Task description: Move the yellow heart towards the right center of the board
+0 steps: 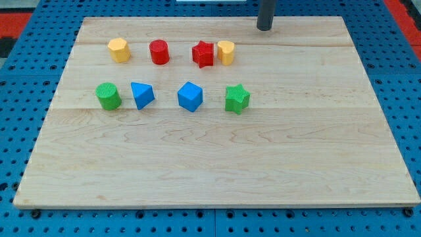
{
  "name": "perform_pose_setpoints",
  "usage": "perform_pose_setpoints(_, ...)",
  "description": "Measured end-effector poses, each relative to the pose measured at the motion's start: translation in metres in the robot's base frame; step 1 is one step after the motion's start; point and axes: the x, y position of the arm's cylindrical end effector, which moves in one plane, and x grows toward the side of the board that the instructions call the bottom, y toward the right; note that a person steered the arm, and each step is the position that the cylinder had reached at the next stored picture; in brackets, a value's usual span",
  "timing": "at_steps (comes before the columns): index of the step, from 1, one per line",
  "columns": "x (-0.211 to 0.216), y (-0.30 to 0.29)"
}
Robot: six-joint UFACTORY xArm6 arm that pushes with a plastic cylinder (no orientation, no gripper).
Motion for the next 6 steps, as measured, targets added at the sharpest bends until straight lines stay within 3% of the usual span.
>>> perform_pose_setpoints(1,0.002,0.014)
perform_pose_setpoints(2,0.045,0.07)
perform_pose_setpoints(3,0.131,0.088)
perform_pose_setpoints(4,0.169,0.027)
perform_pose_setpoints(5,0.172,-0.085)
perform_pose_setpoints(6,0.133,-0.056)
